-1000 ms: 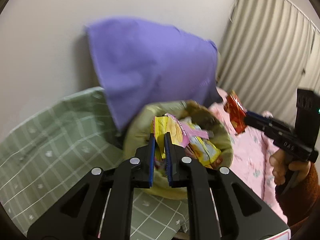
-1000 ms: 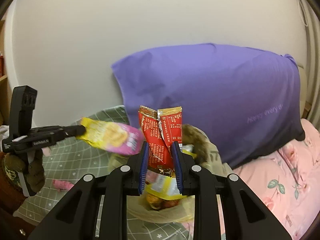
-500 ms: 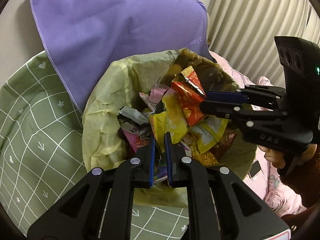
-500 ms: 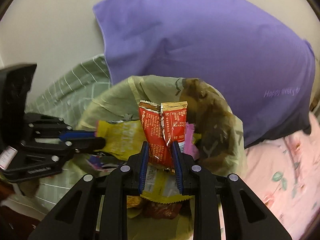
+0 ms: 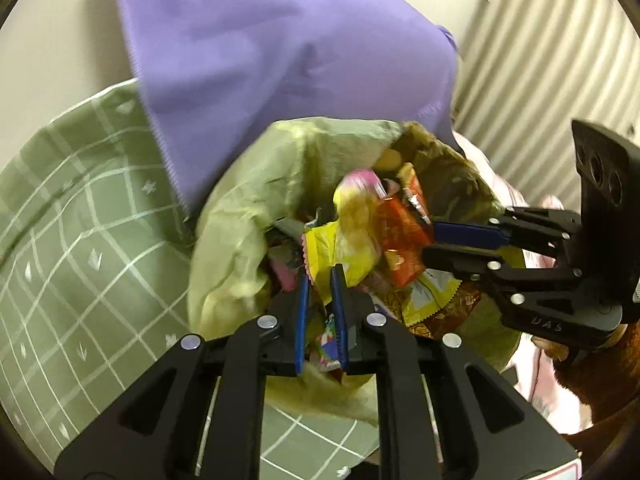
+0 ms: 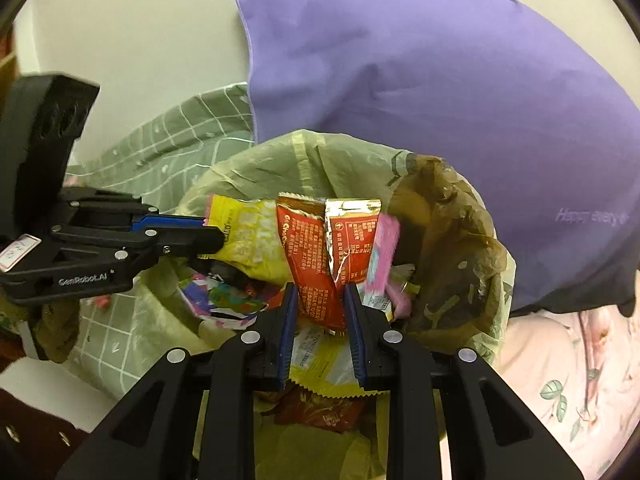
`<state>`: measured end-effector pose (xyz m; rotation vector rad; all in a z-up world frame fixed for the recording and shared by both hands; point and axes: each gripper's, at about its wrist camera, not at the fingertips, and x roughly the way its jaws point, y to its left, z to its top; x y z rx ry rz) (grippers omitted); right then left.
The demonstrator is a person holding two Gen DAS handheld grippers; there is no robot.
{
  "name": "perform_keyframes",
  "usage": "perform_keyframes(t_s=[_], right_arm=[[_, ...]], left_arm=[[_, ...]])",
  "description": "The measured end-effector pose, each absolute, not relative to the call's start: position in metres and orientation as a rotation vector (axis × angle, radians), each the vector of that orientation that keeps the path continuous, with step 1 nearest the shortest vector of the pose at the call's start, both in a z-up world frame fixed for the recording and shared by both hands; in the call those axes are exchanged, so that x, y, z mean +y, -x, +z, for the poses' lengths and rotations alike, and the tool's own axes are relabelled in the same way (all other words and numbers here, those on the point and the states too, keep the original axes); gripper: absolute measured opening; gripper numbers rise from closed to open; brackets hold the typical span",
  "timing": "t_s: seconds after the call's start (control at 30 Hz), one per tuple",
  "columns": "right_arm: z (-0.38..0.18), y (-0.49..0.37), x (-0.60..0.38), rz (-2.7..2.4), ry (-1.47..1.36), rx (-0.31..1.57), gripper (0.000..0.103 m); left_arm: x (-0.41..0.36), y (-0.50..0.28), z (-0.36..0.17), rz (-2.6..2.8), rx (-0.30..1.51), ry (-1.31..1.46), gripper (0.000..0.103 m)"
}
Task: Collect trash
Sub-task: 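Open both tools to drop the packets and chip bag into the trash bag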
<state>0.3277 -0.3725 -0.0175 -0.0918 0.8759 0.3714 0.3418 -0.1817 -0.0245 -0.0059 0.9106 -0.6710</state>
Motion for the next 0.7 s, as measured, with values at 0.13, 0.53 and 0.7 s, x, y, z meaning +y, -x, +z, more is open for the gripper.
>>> perform_keyframes(t_s=[0.13,0.53,0.7], right_arm=[[-0.013,-0.325,-0.376,0.373,0.070,0.859,0.023],[0.004,-0.297,-0.395,0.289,-0.009,0.816,0.023],[0.001,-0.286,-0.392,0.261,-0.061,0.812,0.023]], left_arm=[[-0.180,-0.334,-0.024,-0.623,0.928,0.005,0.012],[-0.188,-0.313,-0.015,-0.648,0.931,-0.044,0.012],[-0.179,-0.308,-0.011,-0.659,0.910,-0.006,0.016]])
